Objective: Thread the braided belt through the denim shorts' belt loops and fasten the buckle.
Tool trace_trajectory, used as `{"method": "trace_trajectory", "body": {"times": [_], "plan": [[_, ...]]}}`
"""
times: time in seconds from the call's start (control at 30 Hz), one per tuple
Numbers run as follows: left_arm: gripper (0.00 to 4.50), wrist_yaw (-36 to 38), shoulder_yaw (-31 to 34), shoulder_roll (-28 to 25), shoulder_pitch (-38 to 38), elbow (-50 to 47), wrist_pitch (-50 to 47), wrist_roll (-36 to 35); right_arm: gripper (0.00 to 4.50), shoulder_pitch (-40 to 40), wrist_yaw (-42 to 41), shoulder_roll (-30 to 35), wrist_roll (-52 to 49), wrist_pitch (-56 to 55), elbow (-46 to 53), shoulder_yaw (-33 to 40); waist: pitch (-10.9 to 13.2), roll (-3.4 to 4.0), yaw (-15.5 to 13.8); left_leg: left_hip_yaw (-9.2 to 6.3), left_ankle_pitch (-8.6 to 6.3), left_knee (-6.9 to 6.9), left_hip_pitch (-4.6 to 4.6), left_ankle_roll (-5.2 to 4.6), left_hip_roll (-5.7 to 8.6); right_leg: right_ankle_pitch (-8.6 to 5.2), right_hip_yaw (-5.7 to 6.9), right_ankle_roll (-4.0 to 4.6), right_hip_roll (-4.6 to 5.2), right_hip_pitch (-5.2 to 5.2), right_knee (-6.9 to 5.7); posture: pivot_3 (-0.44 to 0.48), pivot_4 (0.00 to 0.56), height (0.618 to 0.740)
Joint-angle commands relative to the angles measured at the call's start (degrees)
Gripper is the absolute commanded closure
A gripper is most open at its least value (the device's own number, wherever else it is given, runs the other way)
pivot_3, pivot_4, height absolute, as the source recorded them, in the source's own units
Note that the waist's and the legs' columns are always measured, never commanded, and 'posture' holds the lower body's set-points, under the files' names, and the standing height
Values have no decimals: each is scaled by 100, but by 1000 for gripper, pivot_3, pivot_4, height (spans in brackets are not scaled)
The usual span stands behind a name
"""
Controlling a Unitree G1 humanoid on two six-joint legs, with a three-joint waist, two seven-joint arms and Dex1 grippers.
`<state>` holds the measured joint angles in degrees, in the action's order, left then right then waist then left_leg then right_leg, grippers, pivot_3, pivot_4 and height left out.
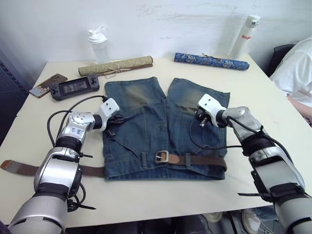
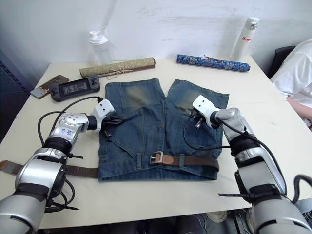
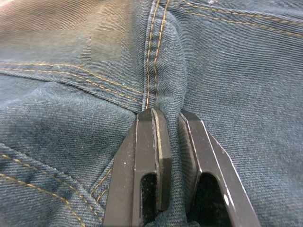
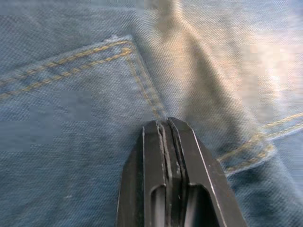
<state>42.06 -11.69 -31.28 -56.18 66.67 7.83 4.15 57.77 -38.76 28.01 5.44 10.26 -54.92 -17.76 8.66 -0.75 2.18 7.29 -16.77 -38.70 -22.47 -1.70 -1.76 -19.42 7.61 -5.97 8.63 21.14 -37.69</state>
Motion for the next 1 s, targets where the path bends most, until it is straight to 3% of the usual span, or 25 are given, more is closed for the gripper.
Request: {"method": "trace_trajectory", "body": {"times": [0.03, 0.27, 0.47, 0.5, 0.6, 0.73, 0.8, 0.87, 1.0], "plan": [[4497, -720, -167, -228, 123, 701, -199, 589, 4500, 298, 396, -85, 287, -488, -807, 97, 0, 0, 20, 4, 3, 8, 5, 3, 0, -1, 1, 1, -1, 0, 0, 0, 150, 717], [4497, -388, -40, 8, 78, 754, -199, 566, 4500, 684, 943, -299, 598, -1091, -1616, 128, 5, 10, 105, 22, 32, 64, 15, 16, 3, -4, -5, 7, -2, 21, -5, 0, 150, 717], [4497, -567, 128, 0, 97, 720, -160, 495, 4500, 731, 796, -390, 507, -1037, -1678, 370, 7, 12, 110, 29, 31, 65, 14, 15, 2, -4, -10, 8, -3, 21, -4, 0, 150, 717], [3997, -667, 170, -48, 83, 688, -28, 493, 4500, 714, 696, -385, 454, -993, -1609, 444, 7, 12, 110, 29, 31, 65, 14, 15, 2, -4, -10, 8, -3, 22, -3, 0, 150, 717], [2835, -764, 273, -164, 45, 581, 250, 470, 3554, 631, 421, -345, 310, -851, -1322, 640, 10, 13, 109, 28, 31, 65, 12, 15, 1, -4, -12, 8, -2, 26, 0, 0, 150, 717], [1190, -515, 612, -252, 25, 265, 517, 141, 1833, 362, -63, -261, -6, -326, -398, 939, 27, 17, 113, 28, 31, 75, 0, 15, 1, -4, -10, 8, -4, 35, -5, 0, 150, 717], [1100, -275, 851, -331, 95, -179, 600, -116, 758, 43, -332, -130, -286, 277, 711, 1150, 43, 21, 112, 27, 31, 76, -19, 15, 0, -4, -4, 8, -7, 46, 3, 0, 150, 717], [1100, 69, 1178, -413, 350, -1130, 376, -564, 50, -382, -587, 68, -633, 1070, 2157, 1386, 75, 18, 107, 23, 32, 71, -56, 13, 0, -4, -3, 7, -7, 73, 10, 0, 150, 717], [1100, 510, 1907, -698, 1441, -4272, -1358, -1829, 50, -1172, -925, 272, -1986, 2982, 5074, 2118, 153, 31, 100, -10, 40, 42, -181, 7, 4, -2, -8, 4, -17, 167, 0, 0, 150, 717]]}}
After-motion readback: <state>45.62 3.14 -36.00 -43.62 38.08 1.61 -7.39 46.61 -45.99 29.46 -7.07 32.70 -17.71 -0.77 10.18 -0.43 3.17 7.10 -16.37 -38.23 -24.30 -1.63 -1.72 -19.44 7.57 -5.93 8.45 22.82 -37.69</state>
